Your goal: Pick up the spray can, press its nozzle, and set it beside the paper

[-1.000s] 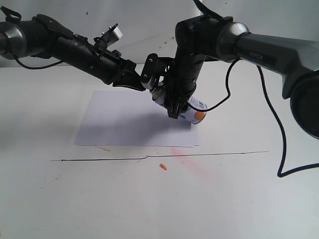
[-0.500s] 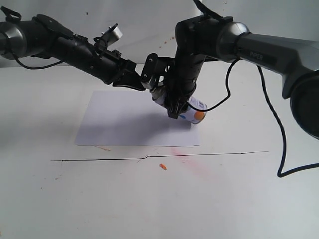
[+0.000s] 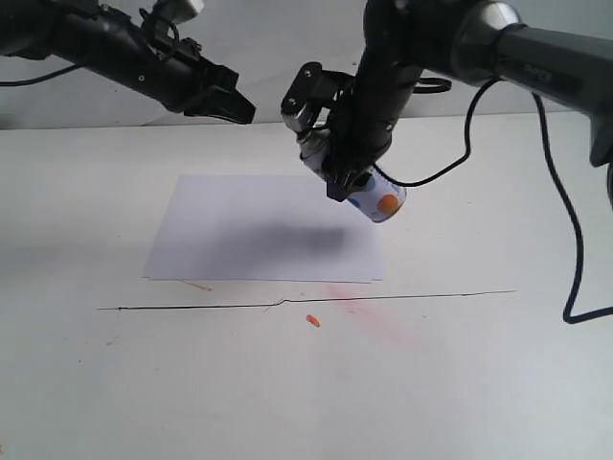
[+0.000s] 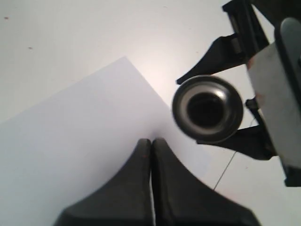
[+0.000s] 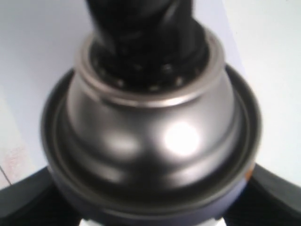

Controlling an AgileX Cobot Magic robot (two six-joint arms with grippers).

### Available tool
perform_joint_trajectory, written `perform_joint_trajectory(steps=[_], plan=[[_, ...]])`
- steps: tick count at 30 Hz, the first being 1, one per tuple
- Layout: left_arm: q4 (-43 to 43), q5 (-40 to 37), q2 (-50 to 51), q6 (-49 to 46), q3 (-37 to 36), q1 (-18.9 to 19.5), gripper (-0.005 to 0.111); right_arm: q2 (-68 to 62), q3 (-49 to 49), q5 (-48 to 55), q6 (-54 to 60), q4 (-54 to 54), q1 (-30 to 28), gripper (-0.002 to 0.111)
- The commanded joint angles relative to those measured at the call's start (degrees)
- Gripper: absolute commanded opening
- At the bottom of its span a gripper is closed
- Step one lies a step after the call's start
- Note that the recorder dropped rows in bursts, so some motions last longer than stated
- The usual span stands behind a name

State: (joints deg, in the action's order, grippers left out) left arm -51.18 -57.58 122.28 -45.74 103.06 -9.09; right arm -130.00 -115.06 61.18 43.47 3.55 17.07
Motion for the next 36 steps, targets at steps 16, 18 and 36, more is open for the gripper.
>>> perform_joint_trajectory(steps=[16, 18, 36], plan=[[4.39, 37.17, -32.32, 5.25, -34.88, 0.55, 0.000, 7.98, -0.68, 3.48, -7.23, 22.34, -4.53, 0.000], [4.39, 39.07, -36.11, 5.13, -38.77, 0.55, 0.000, 8.59, -0.68, 2.52, -9.53, 20.98, -4.53, 0.000], [-0.96, 52.90, -72.48, 5.41, -73.22, 0.55, 0.000, 12.39, -0.68, -4.33, -13.71, 22.36, -4.53, 0.000]])
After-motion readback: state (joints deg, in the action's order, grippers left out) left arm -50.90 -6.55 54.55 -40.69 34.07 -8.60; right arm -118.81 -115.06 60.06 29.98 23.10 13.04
